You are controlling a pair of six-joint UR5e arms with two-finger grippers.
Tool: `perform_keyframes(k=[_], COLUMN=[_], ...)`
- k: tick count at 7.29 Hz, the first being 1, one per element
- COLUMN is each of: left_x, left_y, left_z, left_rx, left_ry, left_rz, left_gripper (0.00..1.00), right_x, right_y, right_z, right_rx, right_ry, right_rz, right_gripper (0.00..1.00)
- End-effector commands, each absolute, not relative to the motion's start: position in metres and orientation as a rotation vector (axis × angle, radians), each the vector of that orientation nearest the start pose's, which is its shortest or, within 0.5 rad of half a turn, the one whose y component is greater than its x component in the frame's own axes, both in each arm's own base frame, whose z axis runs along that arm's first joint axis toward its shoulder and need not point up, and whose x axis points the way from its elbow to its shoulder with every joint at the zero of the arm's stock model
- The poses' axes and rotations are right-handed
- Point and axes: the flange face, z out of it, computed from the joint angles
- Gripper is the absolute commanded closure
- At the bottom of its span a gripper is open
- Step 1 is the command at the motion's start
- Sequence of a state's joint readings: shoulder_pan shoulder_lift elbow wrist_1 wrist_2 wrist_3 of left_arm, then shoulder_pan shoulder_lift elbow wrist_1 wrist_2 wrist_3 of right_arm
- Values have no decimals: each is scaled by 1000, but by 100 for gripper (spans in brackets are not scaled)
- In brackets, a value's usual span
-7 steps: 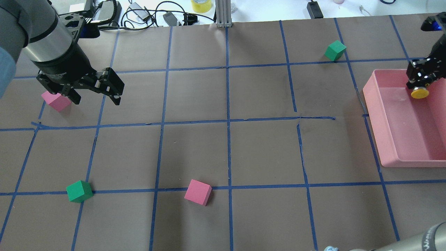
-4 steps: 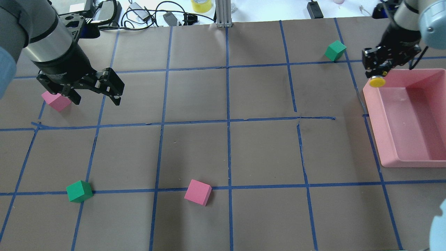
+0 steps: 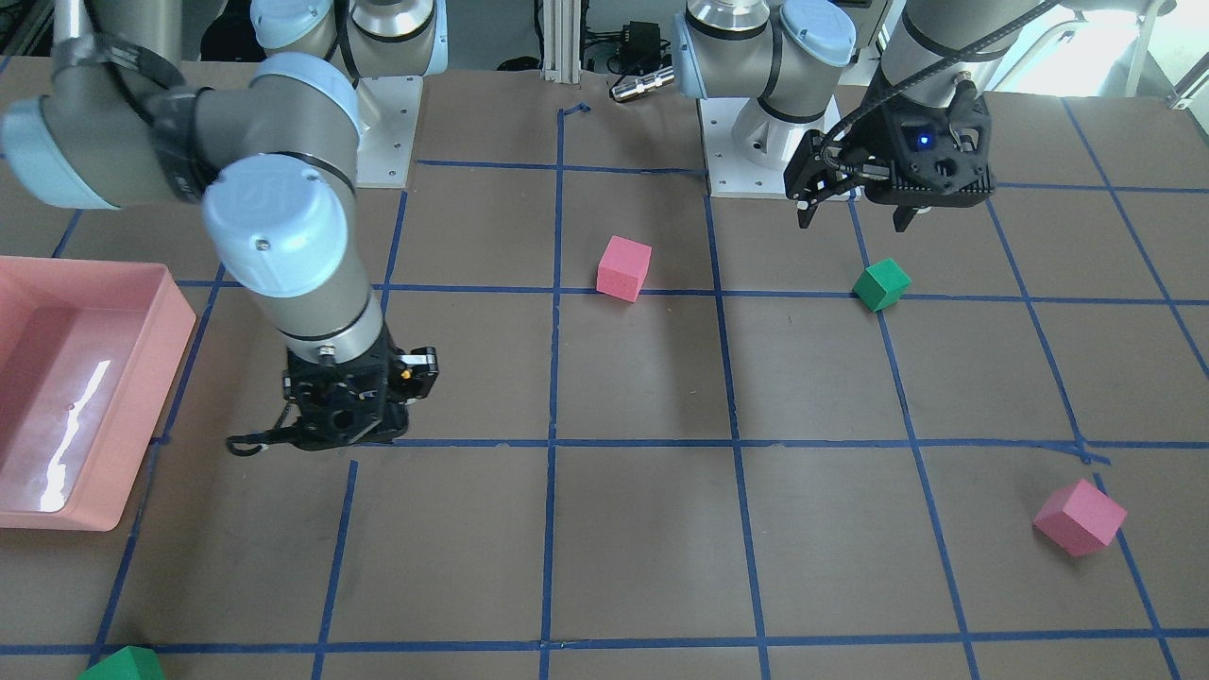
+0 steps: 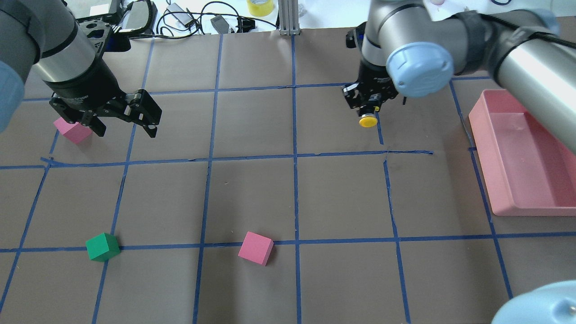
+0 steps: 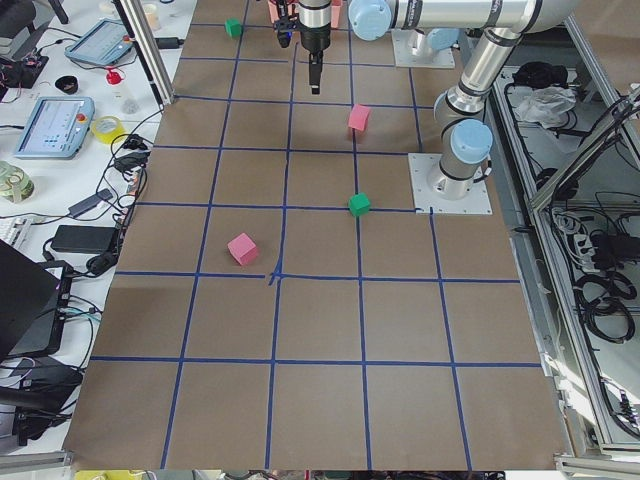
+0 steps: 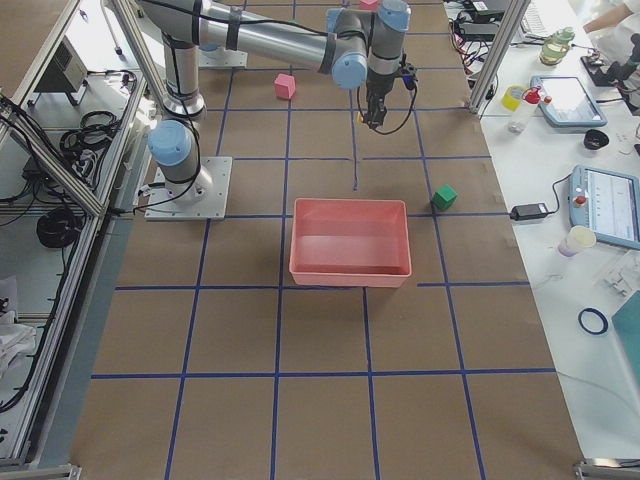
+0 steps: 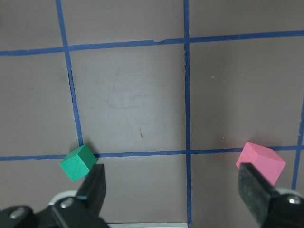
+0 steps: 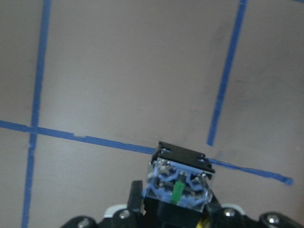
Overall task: Align button upright
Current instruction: 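Lift the switch out of the tray and carry it toward the table center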
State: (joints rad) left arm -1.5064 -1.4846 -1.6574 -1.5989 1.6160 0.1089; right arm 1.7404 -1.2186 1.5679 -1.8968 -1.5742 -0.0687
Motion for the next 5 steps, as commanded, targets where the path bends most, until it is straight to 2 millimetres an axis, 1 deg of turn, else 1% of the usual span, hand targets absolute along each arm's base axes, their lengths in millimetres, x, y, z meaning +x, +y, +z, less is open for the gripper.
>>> perform_keyframes(k=[1, 2, 3, 4, 5], left_x=[-99, -101, -99, -99, -100], left_y=[-459, -459, -457, -458, -456], left_z=[484, 483, 483, 479, 473], left_rx=[94, 89, 90, 97, 101], left_ry=[3097, 3106, 3095, 3098, 3104], left_rz=[52, 57, 78, 97, 146], left_gripper=[0, 0, 0, 0, 0], right_x=[304, 322, 341, 364, 367], right_y=[-560, -557, -551, -541, -538], right_z=[298, 284, 261, 243, 230], right_rx=[-513, -558, -555, -518, -520], right_ry=[3052, 3044, 3039, 3044, 3047], right_rz=[68, 55, 54, 47, 60], right_gripper=[100, 100, 100, 100, 100])
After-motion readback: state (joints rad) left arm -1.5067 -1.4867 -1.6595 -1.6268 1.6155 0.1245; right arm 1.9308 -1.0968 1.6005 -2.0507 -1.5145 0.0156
